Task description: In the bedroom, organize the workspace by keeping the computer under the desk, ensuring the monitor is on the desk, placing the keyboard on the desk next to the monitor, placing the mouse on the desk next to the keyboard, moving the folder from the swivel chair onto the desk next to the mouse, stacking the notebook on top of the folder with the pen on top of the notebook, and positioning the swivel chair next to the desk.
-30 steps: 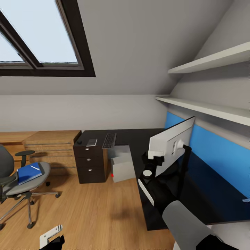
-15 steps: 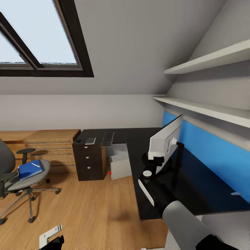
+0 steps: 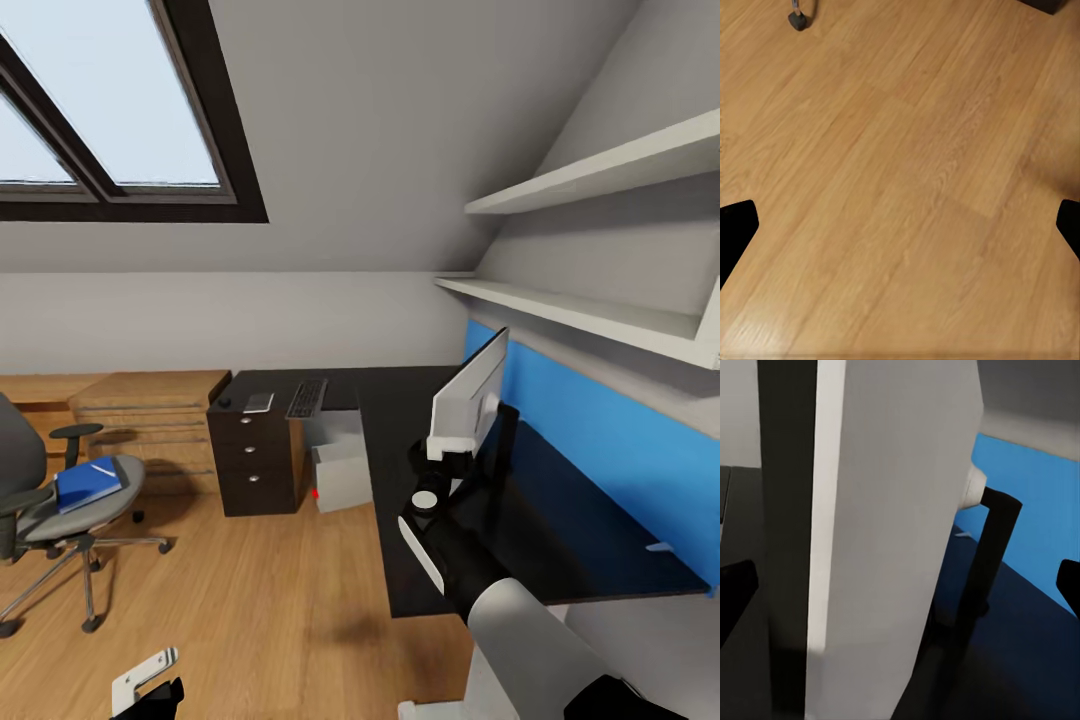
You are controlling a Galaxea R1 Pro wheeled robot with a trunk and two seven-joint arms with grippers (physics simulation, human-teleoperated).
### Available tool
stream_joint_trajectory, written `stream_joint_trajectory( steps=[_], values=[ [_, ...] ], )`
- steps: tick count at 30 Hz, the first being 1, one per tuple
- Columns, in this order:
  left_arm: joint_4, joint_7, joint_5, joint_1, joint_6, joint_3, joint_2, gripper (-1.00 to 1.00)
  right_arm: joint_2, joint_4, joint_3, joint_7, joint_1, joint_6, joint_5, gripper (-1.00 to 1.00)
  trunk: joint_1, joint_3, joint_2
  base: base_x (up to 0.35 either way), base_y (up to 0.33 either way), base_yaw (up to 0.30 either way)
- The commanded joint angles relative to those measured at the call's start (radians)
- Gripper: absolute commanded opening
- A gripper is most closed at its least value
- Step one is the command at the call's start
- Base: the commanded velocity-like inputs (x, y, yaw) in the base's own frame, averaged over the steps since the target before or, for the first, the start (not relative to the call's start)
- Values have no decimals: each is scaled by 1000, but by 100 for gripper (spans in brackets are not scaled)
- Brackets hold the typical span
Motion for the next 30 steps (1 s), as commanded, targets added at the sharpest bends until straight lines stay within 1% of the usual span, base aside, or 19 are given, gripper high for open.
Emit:
stream_joint_trajectory(
  steps=[1, 10, 17, 22, 25, 30],
  values=[
    [-2, 9, 6, 0, 3, -4, 1, 100, -1, -1, 5, -8, -1, 7, -6, 100, 0, -2, -1, -45, -11, 0],
    [-2, 9, 6, 0, 3, -3, 2, 100, -1, -1, 5, -9, -1, 7, -6, 100, 0, -2, -1, -158, -83, 0],
    [-2, 9, 6, 0, 3, -4, 0, 100, -1, -1, 5, -9, -1, 7, -5, 100, 0, -2, -1, -187, -173, 0],
    [-2, 9, 6, 0, 3, -3, 1, 100, -1, -1, 6, -22, -1, 7, -4, 100, 0, -2, -1, -85, -104, 0],
    [-2, 9, 6, 0, 3, -2, 1, 100, 0, -1, 8, -28, 0, 7, -4, 100, 0, -2, -1, -14, 158, 0],
    [-2, 9, 6, 0, 3, -2, 1, 100, 2, -1, 11, -28, 1, 8, -6, 100, 0, -2, -1, -4, 265, 0]
  ],
)
